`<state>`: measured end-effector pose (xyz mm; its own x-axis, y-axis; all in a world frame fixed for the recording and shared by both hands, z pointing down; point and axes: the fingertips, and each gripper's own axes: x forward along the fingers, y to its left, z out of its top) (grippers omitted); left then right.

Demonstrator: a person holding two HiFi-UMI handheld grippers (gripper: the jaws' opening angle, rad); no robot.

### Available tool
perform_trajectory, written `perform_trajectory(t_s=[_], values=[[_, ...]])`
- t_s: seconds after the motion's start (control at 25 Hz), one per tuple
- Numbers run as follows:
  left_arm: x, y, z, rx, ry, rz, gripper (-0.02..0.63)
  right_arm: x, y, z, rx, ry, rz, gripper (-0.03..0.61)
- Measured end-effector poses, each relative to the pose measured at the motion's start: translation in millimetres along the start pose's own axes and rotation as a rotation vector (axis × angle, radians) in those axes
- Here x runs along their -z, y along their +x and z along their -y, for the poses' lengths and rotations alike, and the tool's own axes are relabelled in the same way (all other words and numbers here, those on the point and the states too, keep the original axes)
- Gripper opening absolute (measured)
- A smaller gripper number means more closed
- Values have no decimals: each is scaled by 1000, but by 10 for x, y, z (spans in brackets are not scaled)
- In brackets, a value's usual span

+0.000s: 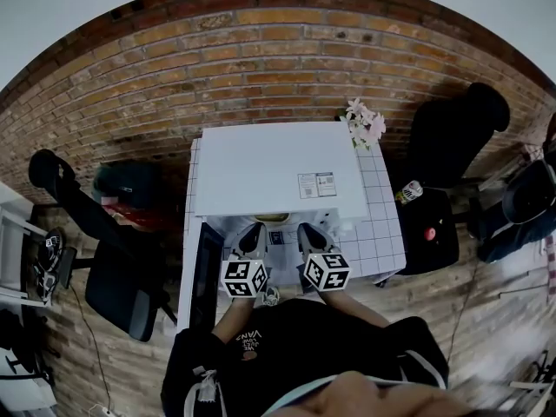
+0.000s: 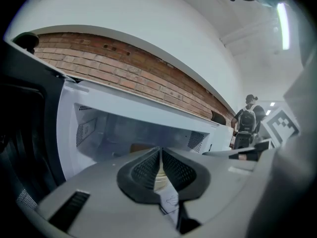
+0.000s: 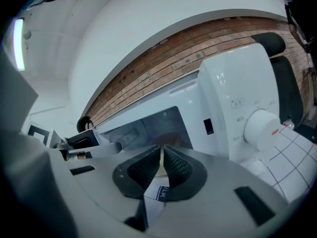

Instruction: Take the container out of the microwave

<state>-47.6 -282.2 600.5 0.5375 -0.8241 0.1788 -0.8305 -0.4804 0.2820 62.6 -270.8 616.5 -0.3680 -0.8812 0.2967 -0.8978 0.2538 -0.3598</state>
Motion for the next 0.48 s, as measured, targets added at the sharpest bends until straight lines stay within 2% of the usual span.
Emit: perform_trajectory(t_s=[0.32,0.44,0.48], values=[[95,172,-253,-34,-40,-34,22,148,261,33,43,48,-36,6],[139,249,-320,-36,-64,-48,114,158,334,63,45,82,-25,6],[155,271,-345,-38,-68,-56,124,162,358,74,45,92,-22,6]])
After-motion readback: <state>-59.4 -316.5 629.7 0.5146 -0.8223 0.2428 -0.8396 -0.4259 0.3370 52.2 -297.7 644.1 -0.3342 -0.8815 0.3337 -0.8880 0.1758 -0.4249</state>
